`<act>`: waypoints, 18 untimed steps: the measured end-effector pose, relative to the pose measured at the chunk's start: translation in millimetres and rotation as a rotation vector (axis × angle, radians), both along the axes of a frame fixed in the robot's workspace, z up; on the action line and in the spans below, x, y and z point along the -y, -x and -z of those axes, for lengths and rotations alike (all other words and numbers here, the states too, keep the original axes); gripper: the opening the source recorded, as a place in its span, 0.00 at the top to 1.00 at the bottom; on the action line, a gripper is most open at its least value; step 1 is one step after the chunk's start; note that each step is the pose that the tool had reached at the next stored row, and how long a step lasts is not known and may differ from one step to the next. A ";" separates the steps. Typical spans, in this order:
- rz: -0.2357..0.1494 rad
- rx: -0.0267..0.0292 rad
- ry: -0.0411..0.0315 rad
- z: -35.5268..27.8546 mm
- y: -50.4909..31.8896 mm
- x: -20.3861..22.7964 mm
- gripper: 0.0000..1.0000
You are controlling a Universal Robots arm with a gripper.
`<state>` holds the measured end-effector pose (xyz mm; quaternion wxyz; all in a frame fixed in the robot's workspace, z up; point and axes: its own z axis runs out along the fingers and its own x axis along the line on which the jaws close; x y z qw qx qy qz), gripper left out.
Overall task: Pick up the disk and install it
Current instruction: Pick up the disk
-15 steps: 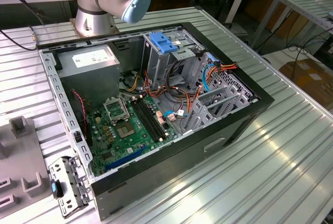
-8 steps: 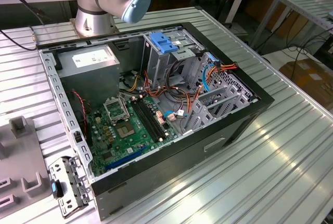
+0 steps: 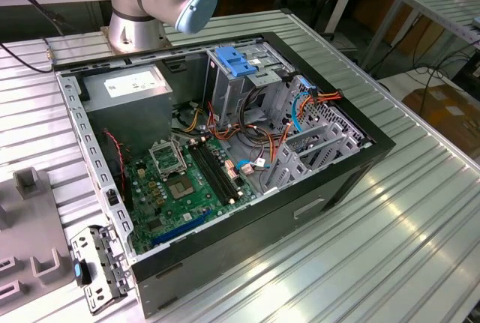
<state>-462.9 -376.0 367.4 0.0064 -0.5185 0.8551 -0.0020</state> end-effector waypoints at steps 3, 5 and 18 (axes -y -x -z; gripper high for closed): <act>0.000 0.0045 0.0000 0.1 0.3 0.0 0.69; 0.000 0.0152 0.0004 0.4 0.5 -0.1 0.69; -0.120 0.0630 -0.0159 6.7 2.8 -0.1 0.69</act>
